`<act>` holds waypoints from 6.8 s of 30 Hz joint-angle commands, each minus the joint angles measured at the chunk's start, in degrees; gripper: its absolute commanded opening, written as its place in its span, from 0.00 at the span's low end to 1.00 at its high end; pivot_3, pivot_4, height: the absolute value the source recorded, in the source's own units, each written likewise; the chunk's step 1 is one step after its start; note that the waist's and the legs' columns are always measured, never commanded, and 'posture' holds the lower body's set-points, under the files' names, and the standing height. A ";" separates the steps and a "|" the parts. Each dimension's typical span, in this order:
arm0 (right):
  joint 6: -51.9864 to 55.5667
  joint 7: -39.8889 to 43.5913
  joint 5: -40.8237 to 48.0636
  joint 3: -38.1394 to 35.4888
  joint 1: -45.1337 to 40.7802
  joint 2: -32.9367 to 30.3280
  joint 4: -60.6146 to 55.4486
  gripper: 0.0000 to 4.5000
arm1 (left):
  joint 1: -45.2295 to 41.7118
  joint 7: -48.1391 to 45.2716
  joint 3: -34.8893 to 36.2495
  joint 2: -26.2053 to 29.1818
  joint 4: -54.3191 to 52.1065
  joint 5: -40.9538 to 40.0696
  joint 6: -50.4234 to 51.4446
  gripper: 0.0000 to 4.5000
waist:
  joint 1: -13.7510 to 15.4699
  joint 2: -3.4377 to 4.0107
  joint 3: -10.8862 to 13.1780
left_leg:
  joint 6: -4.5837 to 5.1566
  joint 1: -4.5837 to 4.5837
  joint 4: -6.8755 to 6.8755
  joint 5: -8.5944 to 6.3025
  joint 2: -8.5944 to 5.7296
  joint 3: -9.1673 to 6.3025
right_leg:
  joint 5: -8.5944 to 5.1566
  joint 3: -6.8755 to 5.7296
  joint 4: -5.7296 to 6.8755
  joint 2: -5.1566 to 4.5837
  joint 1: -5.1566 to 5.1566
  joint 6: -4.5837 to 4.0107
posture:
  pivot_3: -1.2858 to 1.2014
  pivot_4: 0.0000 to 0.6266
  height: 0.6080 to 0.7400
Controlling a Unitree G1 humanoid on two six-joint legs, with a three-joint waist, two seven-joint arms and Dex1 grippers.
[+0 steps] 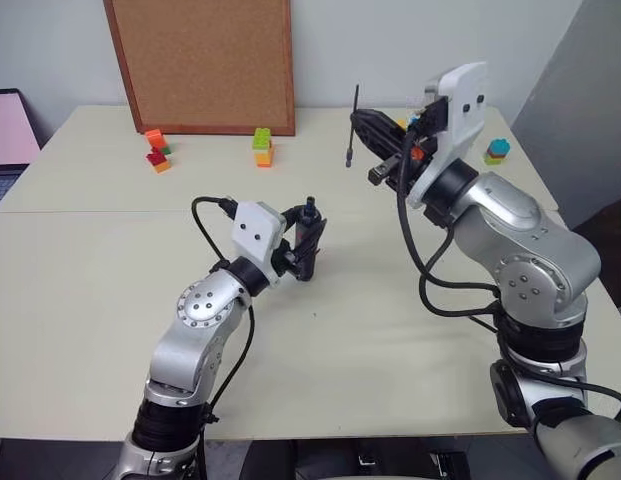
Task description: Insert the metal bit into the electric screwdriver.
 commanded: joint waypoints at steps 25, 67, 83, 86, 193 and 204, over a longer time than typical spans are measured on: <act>-2.87 4.08 -2.65 0.58 -1.11 3.29 -1.27 0.00 | -2.33 1.82 -2.42 -6.09 -0.26 1.45 -1.05 0.36 | 0.00 0.00 0.00 | 0.01 -0.02 -0.01 0.00 -0.07 0.01 | 0.12 -0.04 -0.01 -0.10 0.01 -0.20 | 0.52 0.24 1.00; 1.35 32.66 33.68 -10.14 7.20 -19.05 -2.98 0.00 | 0.81 -33.88 -0.21 16.29 -0.91 -14.66 -2.30 0.36 | -0.01 -0.01 0.00 | 0.02 0.08 0.00 0.00 -0.10 0.03 | -0.03 -0.06 -0.06 0.19 0.06 0.00 | 0.52 0.24 1.00; -2.96 36.65 28.82 -5.56 7.57 -17.66 -2.63 0.00 | 1.24 -33.33 0.42 18.08 -1.83 -17.04 0.00 0.36 | -0.07 0.00 0.00 | 0.02 0.14 0.00 0.00 -0.04 0.02 | -0.02 -0.05 -0.02 0.28 0.08 -0.01 | 0.52 0.24 1.00; -4.42 38.65 26.46 -4.32 7.63 -17.83 -2.07 0.00 | 0.88 -33.41 0.22 18.22 -1.95 -17.21 0.27 0.36 | -0.07 0.00 0.00 | 0.02 0.16 -0.01 0.00 -0.03 0.01 | -0.02 -0.06 -0.02 0.28 0.08 -0.01 | 0.52 0.24 1.00; -16.34 43.69 13.80 0.44 7.98 -7.68 2.56 0.00 | 1.35 -35.44 1.21 20.41 2.05 -17.38 -1.70 0.36 | -0.18 0.03 -0.03 | 0.02 0.94 -0.15 -0.01 0.02 0.02 | -0.05 -0.01 -0.07 0.28 0.72 -0.07 | 0.52 0.24 1.00; -17.41 43.75 12.02 1.96 10.62 -7.06 2.31 0.00 | 1.41 -35.81 1.23 20.59 2.17 -17.28 -1.97 0.36 | -0.19 0.03 -0.03 | 0.02 0.94 -0.16 -0.01 0.02 0.02 | -0.05 -0.01 -0.07 0.28 0.72 -0.06 | 0.52 0.24 1.00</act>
